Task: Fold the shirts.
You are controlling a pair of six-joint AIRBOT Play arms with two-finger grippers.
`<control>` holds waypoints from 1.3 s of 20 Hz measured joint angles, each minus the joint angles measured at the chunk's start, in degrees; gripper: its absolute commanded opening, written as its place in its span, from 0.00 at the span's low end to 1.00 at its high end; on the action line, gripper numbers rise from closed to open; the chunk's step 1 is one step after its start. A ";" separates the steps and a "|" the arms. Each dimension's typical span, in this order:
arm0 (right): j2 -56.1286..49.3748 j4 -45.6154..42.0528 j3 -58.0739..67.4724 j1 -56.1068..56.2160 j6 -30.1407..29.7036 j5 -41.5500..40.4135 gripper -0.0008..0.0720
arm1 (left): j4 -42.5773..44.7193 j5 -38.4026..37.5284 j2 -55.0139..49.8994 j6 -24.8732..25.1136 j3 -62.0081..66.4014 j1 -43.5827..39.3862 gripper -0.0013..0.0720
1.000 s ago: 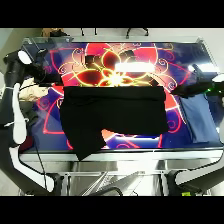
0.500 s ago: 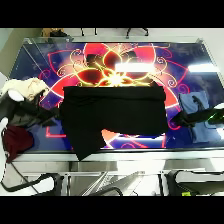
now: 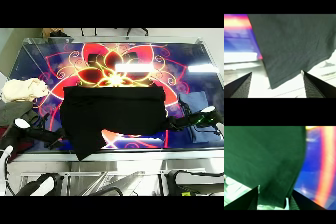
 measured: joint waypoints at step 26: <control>5.29 -5.88 6.62 -0.42 6.08 4.42 0.05 | -7.06 10.69 12.11 0.35 13.75 -11.30 0.04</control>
